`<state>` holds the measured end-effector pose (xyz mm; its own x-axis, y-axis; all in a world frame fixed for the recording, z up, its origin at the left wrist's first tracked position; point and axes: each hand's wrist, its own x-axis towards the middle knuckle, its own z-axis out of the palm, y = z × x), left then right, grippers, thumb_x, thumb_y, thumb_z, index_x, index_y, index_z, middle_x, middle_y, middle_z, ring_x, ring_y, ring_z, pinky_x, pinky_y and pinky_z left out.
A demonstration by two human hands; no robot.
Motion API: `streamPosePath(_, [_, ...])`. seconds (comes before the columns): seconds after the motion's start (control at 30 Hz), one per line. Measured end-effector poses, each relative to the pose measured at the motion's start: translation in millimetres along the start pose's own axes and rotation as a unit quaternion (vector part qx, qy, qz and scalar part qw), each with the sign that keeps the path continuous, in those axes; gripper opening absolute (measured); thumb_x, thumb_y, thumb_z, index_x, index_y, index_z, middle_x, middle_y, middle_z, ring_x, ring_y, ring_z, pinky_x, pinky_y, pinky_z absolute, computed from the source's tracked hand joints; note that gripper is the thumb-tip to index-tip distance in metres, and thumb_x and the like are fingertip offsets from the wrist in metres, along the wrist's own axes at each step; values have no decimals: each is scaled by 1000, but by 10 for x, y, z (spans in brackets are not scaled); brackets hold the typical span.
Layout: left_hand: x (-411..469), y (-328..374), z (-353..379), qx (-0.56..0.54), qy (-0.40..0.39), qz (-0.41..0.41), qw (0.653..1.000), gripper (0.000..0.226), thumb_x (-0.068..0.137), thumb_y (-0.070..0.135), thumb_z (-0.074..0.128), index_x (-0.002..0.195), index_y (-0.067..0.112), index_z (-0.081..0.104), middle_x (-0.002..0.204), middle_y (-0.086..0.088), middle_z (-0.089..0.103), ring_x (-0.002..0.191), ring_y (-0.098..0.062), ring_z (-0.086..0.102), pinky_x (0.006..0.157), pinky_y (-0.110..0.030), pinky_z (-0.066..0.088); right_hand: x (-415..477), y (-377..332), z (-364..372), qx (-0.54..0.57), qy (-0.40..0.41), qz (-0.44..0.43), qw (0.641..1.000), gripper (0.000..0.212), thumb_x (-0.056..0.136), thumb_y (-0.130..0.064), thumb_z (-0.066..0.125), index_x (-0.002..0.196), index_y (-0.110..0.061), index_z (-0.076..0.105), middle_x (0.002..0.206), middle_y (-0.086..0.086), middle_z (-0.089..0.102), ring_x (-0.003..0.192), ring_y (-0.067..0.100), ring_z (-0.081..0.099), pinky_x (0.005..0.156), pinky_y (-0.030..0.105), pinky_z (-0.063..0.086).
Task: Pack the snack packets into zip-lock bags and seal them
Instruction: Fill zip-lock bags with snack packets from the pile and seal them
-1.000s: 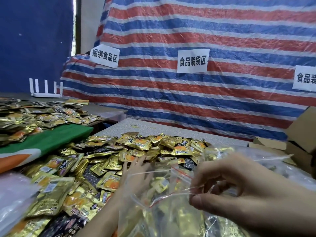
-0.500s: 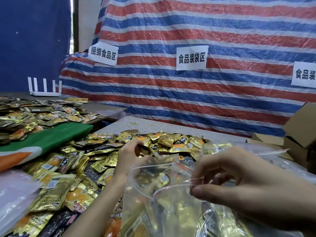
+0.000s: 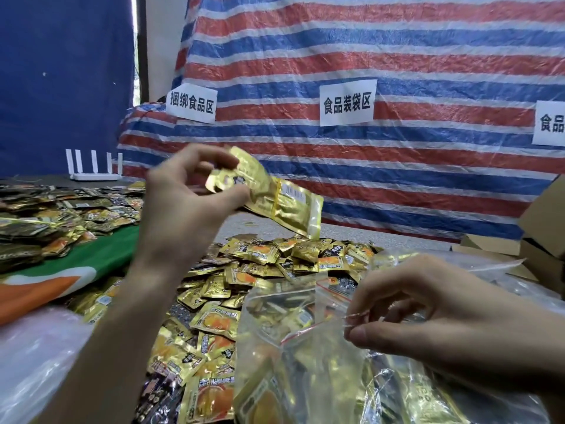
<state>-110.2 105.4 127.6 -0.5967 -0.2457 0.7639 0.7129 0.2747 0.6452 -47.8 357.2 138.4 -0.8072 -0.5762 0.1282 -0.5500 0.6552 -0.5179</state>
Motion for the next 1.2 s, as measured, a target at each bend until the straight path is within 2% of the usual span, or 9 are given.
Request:
streamPosePath(0.23, [-201, 601, -306, 28, -133, 3, 991, 41, 49, 26, 84, 88, 37, 77, 90, 15, 74, 71, -8, 73, 59, -16, 57, -10, 4, -16, 0, 17, -12, 1000, 8, 84, -43, 73, 85, -36, 77, 86, -4, 74, 81, 12, 69, 80, 42, 57])
streamPosePath(0.33, [-257, 622, -246, 81, -165, -7, 983, 40, 53, 34, 89, 88, 46, 74, 85, 22, 72, 67, -3, 70, 58, -12, 55, -9, -5, -11, -4, 27, -17, 999, 8, 83, -43, 74, 82, -36, 77, 82, -5, 74, 77, 12, 69, 75, 41, 57])
streamPosePath(0.47, [-257, 562, -193, 157, -182, -16, 971, 43, 50, 39, 71, 91, 51, 71, 89, 30, 66, 73, -1, 67, 65, -15, 54, -7, -24, -13, -2, 39, -18, 999, 6, 81, -44, 76, 79, -38, 78, 82, -5, 74, 76, 14, 69, 73, 41, 57])
streamPosePath(0.57, [-249, 541, -156, 140, -217, -42, 965, 41, 53, 38, 73, 92, 46, 73, 88, 21, 69, 74, -9, 70, 66, -25, 58, 6, -48, 4, 1, 40, -20, 999, 16, 78, -53, 72, 81, -38, 78, 82, -5, 74, 75, 17, 69, 72, 44, 57])
streamPosePath(0.7, [-293, 474, -14, 133, -274, -72, 950, 28, 66, 30, 82, 92, 36, 74, 82, 14, 68, 64, -14, 69, 62, -36, 59, 57, -64, 48, -12, 50, -21, 998, 12, 83, -45, 72, 83, -34, 77, 80, -2, 72, 73, 16, 68, 71, 42, 56])
streamPosePath(0.87, [-322, 351, 42, 194, -322, -85, 923, 23, 73, 30, 81, 93, 35, 71, 62, 18, 62, 51, -1, 57, 46, -18, 44, 62, -85, 52, -17, 87, -22, 996, 24, 78, -53, 69, 79, -30, 75, 76, 2, 71, 67, 16, 65, 66, 38, 54])
streamPosePath(0.97, [-334, 299, 49, 188, -320, -76, 925, 23, 75, 35, 80, 94, 37, 69, 71, 16, 64, 53, 0, 57, 50, -18, 44, 65, -87, 47, -24, 107, -29, 994, 28, 77, -59, 66, 80, -32, 74, 74, 0, 71, 66, 16, 64, 64, 38, 53])
streamPosePath(1.1, [-375, 274, 188, 209, -380, -50, 900, 14, 91, 47, 61, 103, 39, 62, 92, 16, 62, 75, 0, 59, 71, -28, 51, 79, -91, 87, -36, 123, -30, 991, 38, 76, -64, 59, 82, -29, 72, 71, -1, 69, 63, 15, 63, 61, 42, 53])
streamPosePath(1.2, [-348, 286, 220, 197, -448, -63, 870, 48, 86, 72, 32, 95, 34, 59, 86, 14, 61, 78, 1, 57, 76, -33, 48, 98, -48, 97, -43, 128, -19, 991, 33, 78, -57, 61, 79, -25, 70, 70, 6, 66, 62, 21, 60, 60, 48, 50])
